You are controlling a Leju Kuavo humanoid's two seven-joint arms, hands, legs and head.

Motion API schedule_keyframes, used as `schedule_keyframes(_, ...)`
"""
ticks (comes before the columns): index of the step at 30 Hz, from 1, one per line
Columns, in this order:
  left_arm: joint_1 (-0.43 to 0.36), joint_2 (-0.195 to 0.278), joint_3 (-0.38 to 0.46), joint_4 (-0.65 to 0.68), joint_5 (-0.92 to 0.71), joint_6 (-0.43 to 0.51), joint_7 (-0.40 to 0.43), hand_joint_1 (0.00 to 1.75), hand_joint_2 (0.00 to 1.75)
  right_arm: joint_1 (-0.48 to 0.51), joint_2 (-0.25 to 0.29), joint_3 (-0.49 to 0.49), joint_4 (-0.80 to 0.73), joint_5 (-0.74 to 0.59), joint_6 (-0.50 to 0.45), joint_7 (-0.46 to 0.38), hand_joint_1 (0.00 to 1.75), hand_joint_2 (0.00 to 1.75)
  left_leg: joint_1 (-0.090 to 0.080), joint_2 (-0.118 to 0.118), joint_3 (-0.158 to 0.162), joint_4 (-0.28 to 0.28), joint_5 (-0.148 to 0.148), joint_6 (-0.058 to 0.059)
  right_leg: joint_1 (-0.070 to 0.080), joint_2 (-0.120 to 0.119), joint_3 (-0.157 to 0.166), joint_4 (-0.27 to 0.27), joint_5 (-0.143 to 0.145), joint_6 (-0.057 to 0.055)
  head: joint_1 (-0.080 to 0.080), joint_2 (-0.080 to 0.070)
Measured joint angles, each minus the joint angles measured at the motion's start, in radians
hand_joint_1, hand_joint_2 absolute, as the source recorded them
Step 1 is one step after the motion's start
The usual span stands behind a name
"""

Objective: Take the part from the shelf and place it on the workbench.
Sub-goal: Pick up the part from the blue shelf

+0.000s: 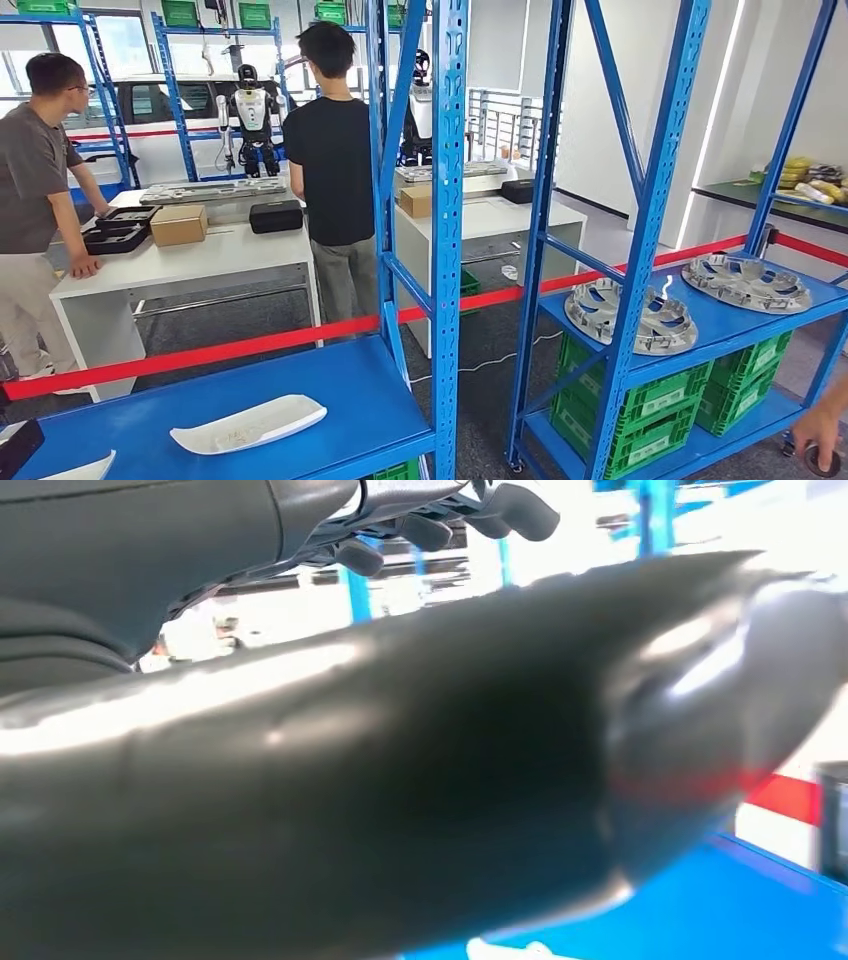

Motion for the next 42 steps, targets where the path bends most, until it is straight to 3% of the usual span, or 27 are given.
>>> schedule_keyframes(1,0.001,0.005,0.003,0.001,0.0,0.0,0.001,0.0,0.0,0.0,-0.001,0.0,0.0,0.002,0.001,0.0,0.0,0.0,0.0,-0.005,0.0,0.004,-0.006,-0.006,0.0,0.007,0.017,-0.037,0.009,-0.003,-0.001,0.0)
schedule_keyframes(4,0.011,0.019,0.01,0.002,0.002,0.0,0.001,0.0,0.0,-0.001,0.0,0.0,0.0,0.005,0.006,0.0,0.0,0.0,0.0,-0.017,-0.001,-0.002,-0.012,-0.024,0.002,0.004,0.03,-0.053,-0.002,-0.02,-0.002,0.0)
schedule_keyframes(6,0.016,0.028,0.013,0.001,0.002,0.004,-0.002,0.0,0.0,-0.005,0.001,0.0,0.0,0.007,0.008,0.001,0.0,0.0,0.0,-0.003,-0.008,0.019,-0.024,-0.036,-0.001,-0.003,0.043,-0.061,-0.006,-0.034,-0.003,0.0)
schedule_keyframes(7,0.016,0.031,0.015,0.0,0.001,0.009,-0.007,0.0,0.0,-0.005,0.001,0.0,0.0,0.007,0.008,0.001,0.0,0.0,0.0,0.012,-0.028,0.06,-0.041,-0.041,-0.004,-0.008,0.052,-0.065,-0.009,-0.041,-0.005,0.0)
schedule_keyframes(9,0.02,0.033,0.018,0.001,0.001,0.021,-0.015,0.0,0.0,-0.005,0.001,0.0,0.0,0.007,0.008,0.001,0.0,0.0,0.002,0.038,-0.103,0.193,-0.086,-0.049,-0.004,-0.015,0.066,-0.068,-0.02,-0.048,-0.008,0.0)
schedule_keyframes(11,0.03,0.033,0.019,0.002,0.001,0.029,-0.02,0.0,0.0,-0.004,0.001,0.0,0.0,0.007,0.007,0.002,0.0,0.0,0.006,0.045,-0.171,0.287,-0.096,-0.054,-0.004,-0.02,0.08,-0.068,-0.032,-0.048,-0.009,0.0)
schedule_keyframes(12,0.033,0.033,0.02,0.002,0.0,0.032,-0.021,0.0,0.0,-0.005,0.001,0.0,0.0,0.007,0.007,0.001,0.0,0.0,0.008,0.047,-0.178,0.28,-0.071,-0.054,-0.004,-0.022,0.089,-0.067,-0.039,-0.047,-0.009,0.0)
schedule_keyframes(13,0.035,0.034,0.021,0.002,0.0,0.034,-0.023,0.0,0.0,-0.005,0.002,0.0,0.0,0.007,0.006,0.001,0.0,0.0,0.01,0.048,-0.164,0.232,-0.029,-0.053,-0.005,-0.024,0.099,-0.067,-0.047,-0.045,-0.009,0.0)
schedule_keyframes(15,0.035,0.038,0.023,0.001,-0.002,0.036,-0.024,0.0,0.0,-0.007,0.003,0.0,0.0,0.007,0.004,0.002,0.0,0.0,0.007,0.054,-0.106,0.091,0.052,-0.05,-0.004,-0.026,0.12,-0.067,-0.064,-0.037,-0.01,0.0)
schedule_keyframes(16,0.034,0.04,0.024,0.001,-0.003,0.037,-0.026,0.0,0.0,-0.008,0.004,0.0,0.0,0.006,0.004,0.003,0.0,0.0,0.005,0.057,-0.081,0.04,0.068,-0.046,-0.003,-0.026,0.126,-0.067,-0.07,-0.031,-0.01,0.0)
schedule_keyframes(17,0.034,0.041,0.024,0.001,-0.004,0.037,-0.027,0.0,0.0,-0.009,0.004,0.0,0.0,0.006,0.003,0.005,0.0,0.0,0.002,0.058,-0.067,0.013,0.07,-0.041,-0.001,-0.027,0.129,-0.068,-0.074,-0.025,-0.009,0.0)
schedule_keyframes(20,0.035,0.045,0.026,0.0,-0.009,0.035,-0.031,0.0,0.0,-0.013,0.005,0.0,0.0,0.003,0.002,0.006,0.0,0.0,0.001,0.051,-0.06,0.002,0.054,-0.019,0.0,-0.031,0.136,-0.076,-0.082,-0.007,-0.006,0.0)
schedule_keyframes(22,0.033,0.047,0.027,-0.003,-0.01,0.033,-0.032,0.0,0.0,-0.016,0.005,0.0,0.0,0.001,0.0,0.003,0.0,0.0,0.005,0.048,-0.051,-0.003,0.049,-0.005,-0.001,-0.03,0.116,-0.033,-0.104,0.002,-0.004,0.0)
schedule_keyframes(25,0.035,0.046,0.032,-0.004,-0.011,0.033,-0.036,0.0,0.0,-0.016,0.005,0.0,0.0,0.001,-0.002,0.001,0.0,0.0,0.002,0.045,-0.039,-0.004,0.035,0.011,0.001,-0.025,-0.001,0.16,-0.169,0.005,0.0,0.0)
schedule_keyframes(26,0.039,0.046,0.034,-0.004,-0.011,0.034,-0.038,0.0,0.0,-0.014,0.006,0.0,0.0,0.002,-0.001,0.001,0.0,0.0,0.0,0.043,-0.034,-0.004,0.03,0.013,0.002,-0.024,-0.039,0.206,-0.171,0.004,0.0,0.0)
schedule_keyframes(27,0.042,0.046,0.035,-0.004,-0.011,0.034,-0.04,0.0,0.0,-0.012,0.006,0.0,0.0,0.002,-0.001,0.002,0.0,0.0,-0.001,0.04,-0.026,-0.003,0.023,0.013,0.003,-0.024,-0.06,0.218,-0.153,0.002,0.001,0.0)
schedule_keyframes(28,0.044,0.046,0.038,-0.004,-0.011,0.034,-0.042,0.0,0.0,-0.011,0.006,0.0,0.0,0.002,-0.001,0.002,0.0,0.0,-0.003,0.038,-0.017,-0.003,0.016,0.012,0.005,-0.023,-0.06,0.185,-0.112,-0.002,0.001,0.0)
schedule_keyframes(30,0.046,0.046,0.042,-0.004,-0.011,0.035,-0.045,0.0,0.0,-0.011,0.006,0.0,0.0,0.004,-0.001,0.003,0.0,0.0,-0.004,0.035,0.001,-0.001,0.0,0.007,0.01,-0.021,-0.018,0.051,-0.018,-0.015,0.001,0.0)
schedule_keyframes(31,0.046,0.046,0.044,-0.003,-0.011,0.036,-0.046,0.0,0.0,-0.011,0.005,0.0,0.0,0.005,-0.001,0.004,0.0,0.0,-0.006,0.034,0.006,0.001,-0.007,0.003,0.013,-0.019,0.005,-0.009,0.008,-0.021,0.001,0.0)
schedule_keyframes(33,0.047,0.047,0.048,-0.003,-0.012,0.038,-0.048,0.0,0.0,-0.011,0.006,0.0,0.0,0.007,0.0,0.005,0.0,0.0,-0.007,0.031,0.008,0.0,-0.014,-0.007,0.017,-0.017,0.024,-0.056,0.011,-0.029,-0.001,0.0)
schedule_keyframes(36,0.051,0.051,0.05,-0.007,-0.012,0.043,-0.05,0.0,0.0,-0.013,0.007,0.0,0.0,0.008,0.0,0.004,0.0,0.0,-0.005,0.033,0.01,0.001,-0.023,-0.024,0.014,-0.017,0.038,-0.072,0.006,-0.04,-0.001,0.0)
schedule_keyframes(37,0.051,0.053,0.051,-0.008,-0.012,0.045,-0.052,0.0,0.0,-0.013,0.007,-0.001,0.0,0.008,0.0,0.004,0.0,0.0,-0.004,0.035,-0.001,0.026,-0.035,-0.03,0.011,-0.017,0.046,-0.078,0.004,-0.045,-0.002,0.0)
schedule_keyframes(38,0.051,0.054,0.052,-0.009,-0.012,0.047,-0.052,0.0,0.0,-0.014,0.007,-0.001,0.0,0.008,0.0,0.004,0.0,0.0,-0.002,0.039,-0.024,0.072,-0.053,-0.037,0.008,-0.017,0.055,-0.082,0.001,-0.05,-0.003,0.0)
schedule_keyframes(40,0.055,0.055,0.054,-0.008,-0.011,0.049,-0.054,0.0,0.0,-0.015,0.007,-0.001,0.0,0.01,0.0,0.004,0.0,0.0,0.003,0.042,-0.1,0.205,-0.095,-0.047,0.007,-0.018,0.068,-0.083,-0.01,-0.055,-0.006,0.0)
schedule_keyframes(41,0.059,0.055,0.056,-0.008,-0.01,0.049,-0.055,0.0,0.0,-0.015,0.007,-0.001,0.0,0.01,0.0,0.004,0.0,0.0,0.006,0.043,-0.137,0.255,-0.101,-0.051,0.006,-0.017,0.075,-0.083,-0.016,-0.055,-0.006,0.0)
schedule_keyframes(42,0.063,0.055,0.057,-0.007,-0.009,0.049,-0.056,0.0,0.0,-0.015,0.007,-0.001,0.0,0.01,0.0,0.005,0.0,0.0,0.009,0.044,-0.159,0.273,-0.089,-0.054,0.005,-0.017,0.084,-0.083,-0.023,-0.054,-0.007,0.0)
